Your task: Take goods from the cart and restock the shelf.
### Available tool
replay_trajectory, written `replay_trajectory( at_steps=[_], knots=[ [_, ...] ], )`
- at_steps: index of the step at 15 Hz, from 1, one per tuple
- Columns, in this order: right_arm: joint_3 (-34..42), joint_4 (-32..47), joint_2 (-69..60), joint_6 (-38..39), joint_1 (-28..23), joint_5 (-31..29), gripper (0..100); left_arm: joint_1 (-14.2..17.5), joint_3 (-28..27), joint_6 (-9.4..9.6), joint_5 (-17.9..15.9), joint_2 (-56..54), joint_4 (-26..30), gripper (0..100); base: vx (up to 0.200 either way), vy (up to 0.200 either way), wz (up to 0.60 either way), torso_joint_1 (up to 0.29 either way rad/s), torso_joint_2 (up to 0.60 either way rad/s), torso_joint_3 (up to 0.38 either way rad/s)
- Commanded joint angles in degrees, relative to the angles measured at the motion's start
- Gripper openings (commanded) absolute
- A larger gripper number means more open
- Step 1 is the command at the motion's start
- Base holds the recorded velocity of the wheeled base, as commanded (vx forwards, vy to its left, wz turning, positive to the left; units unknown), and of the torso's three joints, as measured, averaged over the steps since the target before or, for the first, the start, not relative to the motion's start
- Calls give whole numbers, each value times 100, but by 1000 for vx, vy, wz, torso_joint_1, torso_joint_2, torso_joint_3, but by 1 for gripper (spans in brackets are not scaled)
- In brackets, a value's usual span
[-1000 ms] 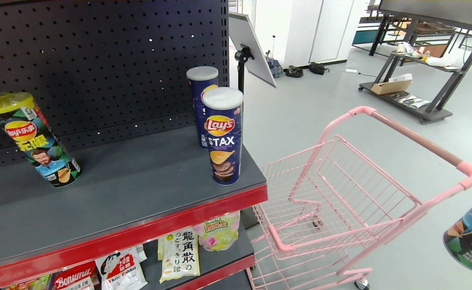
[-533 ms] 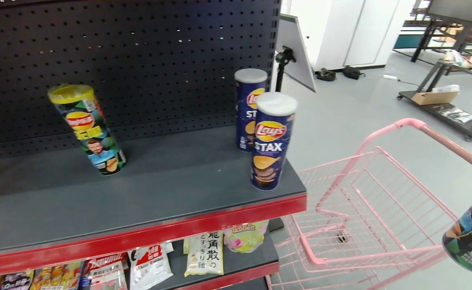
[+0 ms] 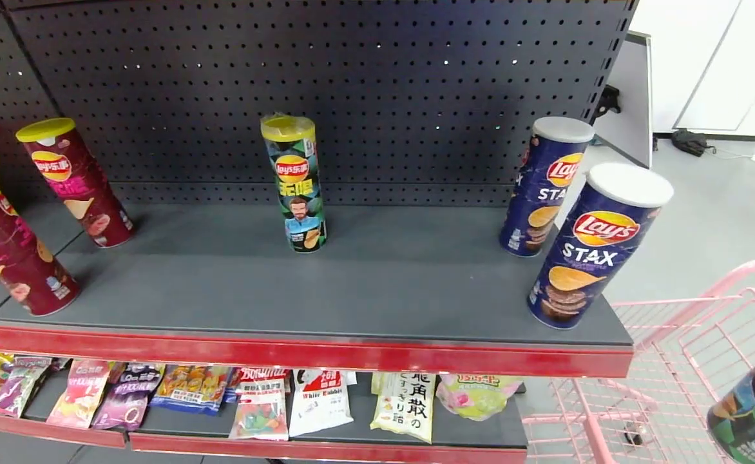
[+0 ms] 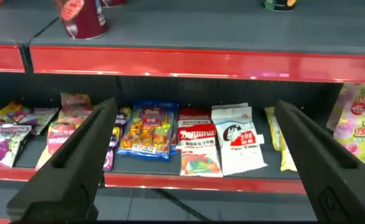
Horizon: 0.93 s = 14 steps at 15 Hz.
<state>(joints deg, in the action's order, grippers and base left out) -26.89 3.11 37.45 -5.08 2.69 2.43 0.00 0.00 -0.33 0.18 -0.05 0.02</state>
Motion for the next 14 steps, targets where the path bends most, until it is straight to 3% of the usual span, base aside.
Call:
replay_trajectory(
  at_steps=[1, 5, 13, 14],
  knots=[
    [246, 6, -572, 7, 3, 4, 0, 9, 0, -2, -1, 5, -2, 100, 0, 200, 0, 12, -2, 2],
    [571, 23, -1108, -1, 3, -5, 0, 9, 0, -2, -1, 5, -2, 100, 0, 200, 0, 4, 1, -4],
    [527, -21, -1196, -28, 38, 47, 0, 9, 0, -2, -1, 5, -2, 100, 0, 200, 0, 2, 2, 5],
    [536, 14, -1284, -28, 47, 83, 0, 9, 0, 7, -1, 5, -2, 100, 0, 0, 0, 0, 0, 0]
  ],
)
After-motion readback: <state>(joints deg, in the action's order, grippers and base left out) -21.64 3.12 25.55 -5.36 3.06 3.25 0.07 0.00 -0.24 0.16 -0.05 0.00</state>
